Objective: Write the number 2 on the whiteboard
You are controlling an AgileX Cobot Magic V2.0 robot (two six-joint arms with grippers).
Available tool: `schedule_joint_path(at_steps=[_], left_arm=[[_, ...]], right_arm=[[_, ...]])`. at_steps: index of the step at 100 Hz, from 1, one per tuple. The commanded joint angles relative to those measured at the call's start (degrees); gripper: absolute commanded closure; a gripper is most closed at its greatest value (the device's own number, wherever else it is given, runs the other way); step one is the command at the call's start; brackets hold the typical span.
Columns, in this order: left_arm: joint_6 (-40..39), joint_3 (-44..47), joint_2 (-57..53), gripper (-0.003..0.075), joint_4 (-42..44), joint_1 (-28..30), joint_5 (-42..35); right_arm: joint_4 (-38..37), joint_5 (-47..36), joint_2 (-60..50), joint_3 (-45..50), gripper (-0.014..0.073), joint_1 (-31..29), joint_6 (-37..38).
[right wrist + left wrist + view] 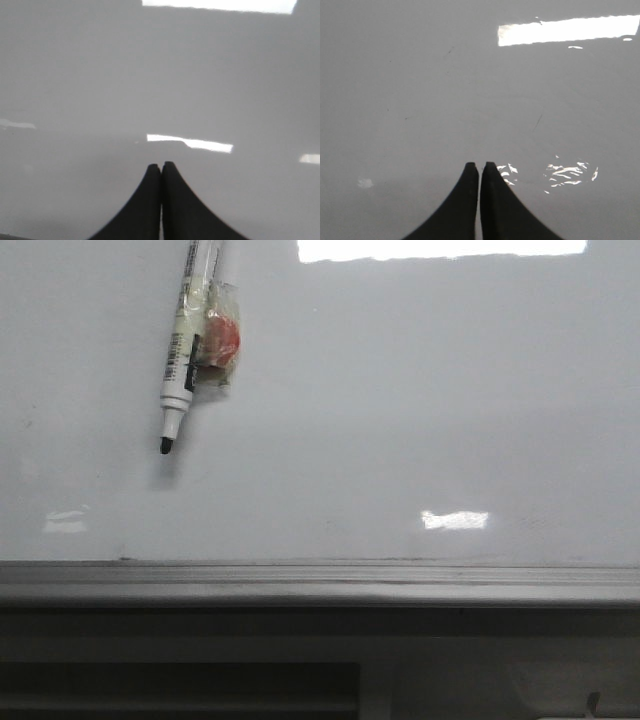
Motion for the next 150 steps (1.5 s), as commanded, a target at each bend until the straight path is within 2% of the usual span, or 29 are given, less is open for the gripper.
schedule_joint_path(at_steps=[1,92,110,128,142,150], left_arm=[[-0.4,0.8,-1.5,0.074,-0.3,-0.4,-4.1],[-0.4,0.8,-1.5,0.074,-0.3,-0.4,-4.6],[-0.4,0.8,-1.5,0.074,-6.5,-0.4,-4.8],[-0.4,0.8,-1.5,0.0741,-20.4,-0.4,-5.0],[-0.4,0.6,-1.5,0.0741,-33.5,-0.4,-5.0],[-0.4,-0.5,-1.5,0.0741,-35.6,-0.4,-4.5]], right_arm=[[-0.4,-4.3,-0.7,1.5,0.0641,-0.3,-0.2],[0.6,-5.8,-0.7,1.5,0.0641,-0.3,-0.2],[9.9,-6.4,-0.7,1.5,0.0641,-0.3,-0.2],[23.1,-8.5,-0.7,1.5,0.0641,-0.3,-0.2],[36.5,-8.5,-0.7,1.3,0.0641,-0.3,-0.2],[37.1,-6.5,-0.7,-0.3,0.0641,-0.3,-0.2]])
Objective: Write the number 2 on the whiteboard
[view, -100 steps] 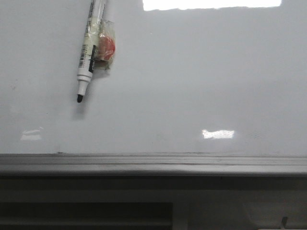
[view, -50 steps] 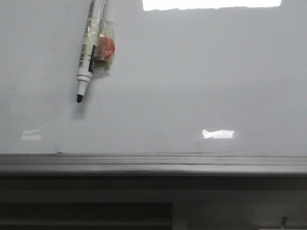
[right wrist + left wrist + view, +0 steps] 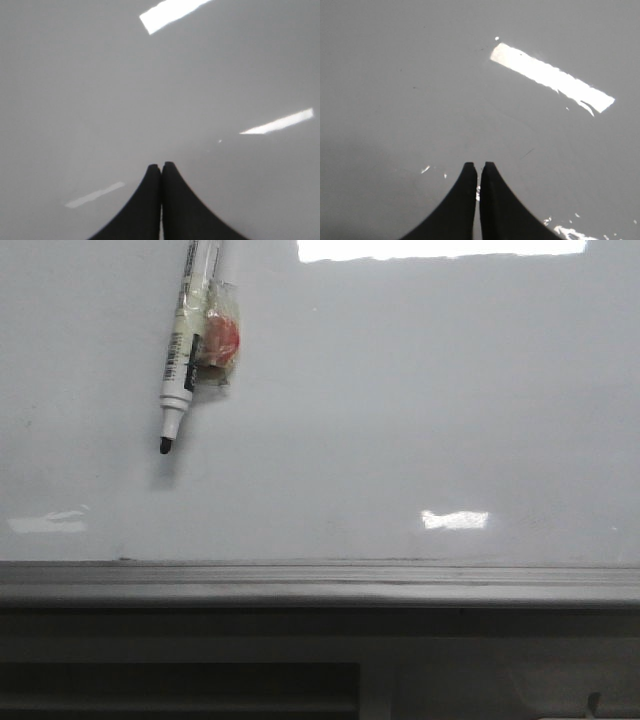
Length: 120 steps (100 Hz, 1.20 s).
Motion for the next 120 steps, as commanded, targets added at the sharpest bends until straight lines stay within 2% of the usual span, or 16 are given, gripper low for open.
schedule_joint_path(at_steps=[1,17,30,35,45,57,64,68,75,76,77,81,85,90,106,120], left_arm=[[-0.4,-0.6,-1.5,0.0741,-4.3,-0.4,-3.3],[-0.2,-7.7,-0.1,0.0741,0.4,-0.4,5.0],[0.1,-16.8,5.9,0.0741,6.5,-0.4,17.7],[2.7,-19.8,9.0,0.0741,6.7,-0.8,21.7],[6.2,-24.0,13.4,0.074,4.6,-4.1,22.8],[10.6,-26.2,17.8,0.0738,-0.4,-8.4,23.2],[14.0,-26.7,20.1,0.0701,-4.1,-10.9,23.2],[15.7,-26.8,21.5,0.0657,-6.3,-12.4,23.2],[18.7,-26.8,24.1,0.0521,-11.2,-14.7,22.4],[19.3,-26.8,24.7,0.0471,-12.1,-15.1,22.2],[19.3,-26.8,25.0,0.0471,-12.5,-15.3,22.1],[20.6,-26.8,26.4,0.0372,-14.7,-16.3,21.8],[21.9,-26.8,28.1,0.029,-16.8,-17.5,21.3],[24.3,-26.8,30.7,0.0241,-19.3,-19.0,20.6],[35.4,-27.3,37.6,0.0295,-29.6,-23.4,18.4],[40.4,-30.5,44.8,0.0321,-31.6,-27.8,16.4]], right_arm=[[2.8,-2.2,-0.7,-0.5,0.0641,-0.3,-0.2],[-0.9,7.7,2.3,-7.5,0.064,-0.3,-0.2],[-6.0,18.2,10.2,-15.3,0.0641,-0.3,-0.2],[-7.8,21.8,14.3,-18.9,0.0641,-0.3,-0.4],[-8.6,26.5,20.4,-24.1,0.0641,0.0,-3.6],[-8.4,27.1,24.0,-27.5,0.063,1.8,-3.9],[-8.2,27.2,24.7,-28.1,0.0559,2.9,-4.0],[-8.1,27.2,24.7,-28.1,0.048,3.4,-4.0],[-7.8,27.2,24.7,-28.1,0.0311,4.3,-4.0],[-7.7,27.2,24.7,-28.1,0.0277,4.4,-4.0],[-7.7,27.2,24.7,-28.1,0.0261,4.4,-4.0],[-7.2,27.2,24.7,-28.1,0.0181,4.6,-4.0],[-6.4,27.1,24.7,-28.1,0.0142,4.7,-4.0],[-6.4,27.0,24.7,-28.1,0.013,4.8,-4.0],[-6.2,27.0,24.7,-28.2,0.013,4.9,-4.0],[-6.2,26.7,24.7,-28.2,0.013,4.9,-4.0]])
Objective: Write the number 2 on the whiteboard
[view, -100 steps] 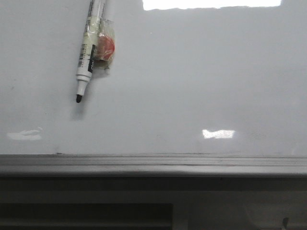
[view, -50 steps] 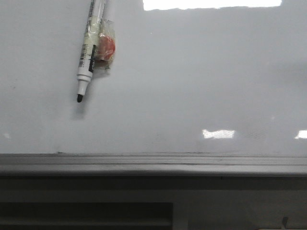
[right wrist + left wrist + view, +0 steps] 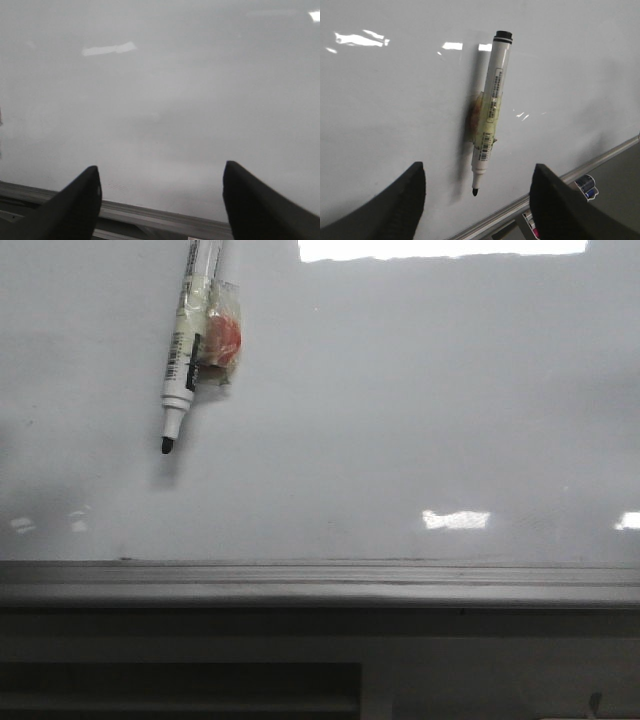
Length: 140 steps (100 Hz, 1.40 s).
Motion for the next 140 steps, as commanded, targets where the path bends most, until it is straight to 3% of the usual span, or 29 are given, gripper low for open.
schedule_joint_path(at_steps=[1,34,58,72,81,86,111,124,140], left_arm=[[3.6,-3.7,4.2,0.0321,-3.3,-2.6,-3.6],[5.5,-9.6,18.9,0.0321,-1.9,-11.0,-10.3],[6.1,-11.8,23.9,0.0328,-1.9,-12.0,-14.6],[6.1,-11.8,25.8,0.0433,-1.3,-12.0,-15.1],[6.1,-11.8,26.1,0.0602,-0.8,-12.0,-15.0],[6.1,-11.8,25.7,0.0733,-0.4,-12.0,-15.0],[6.3,-11.9,21.3,0.0741,5.8,-12.0,-11.2],[6.3,-13.8,19.3,0.0741,13.5,-12.0,-1.8],[6.3,-18.4,20.2,0.0741,20.0,-12.2,11.5]], right_arm=[[1.3,-3.9,0.9,-2.3,0.013,0.3,-0.7],[1.3,-3.9,0.9,-2.3,0.013,0.3,-0.7],[1.3,-3.9,0.9,-2.3,0.013,0.3,-0.7],[1.3,-3.9,0.9,-2.3,0.013,0.3,-0.7],[1.3,-4.0,0.9,-2.3,0.013,0.3,-0.7],[1.3,-4.1,0.9,-2.3,0.013,0.3,-0.7],[3.3,-3.3,1.0,-2.4,0.0162,0.3,-1.1],[14.1,1.1,3.4,-4.5,0.0182,0.4,-13.4],[31.2,13.8,13.7,-10.6,0.0182,0.4,-32.2]])
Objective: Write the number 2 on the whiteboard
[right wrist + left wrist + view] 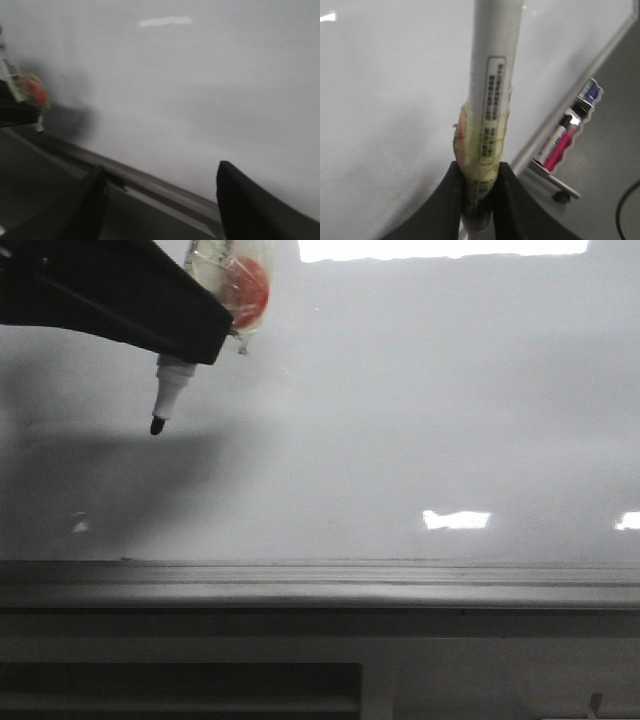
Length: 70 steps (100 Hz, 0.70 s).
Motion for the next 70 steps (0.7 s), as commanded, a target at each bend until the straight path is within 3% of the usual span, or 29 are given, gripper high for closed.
schedule_joint_path(at_steps=[1,13,40,70], left_arm=[[0.0,-4.1,-0.1,0.0741,3.3,-0.5,5.6],[0.0,-6.9,1.6,0.0741,8.4,-2.5,10.7],[0.0,-11.0,7.7,0.0741,12.1,-8.8,10.9],[0.0,-16.7,11.0,0.0741,13.3,-9.1,10.5]], right_arm=[[10.8,5.1,6.2,-5.3,0.0182,0.3,-11.0],[15.3,13.0,14.6,-11.3,0.0182,0.3,-16.8],[15.6,28.8,30.2,-25.9,0.0182,0.3,-17.4],[9.9,29.5,36.5,-30.7,0.0181,8.7,-17.4]])
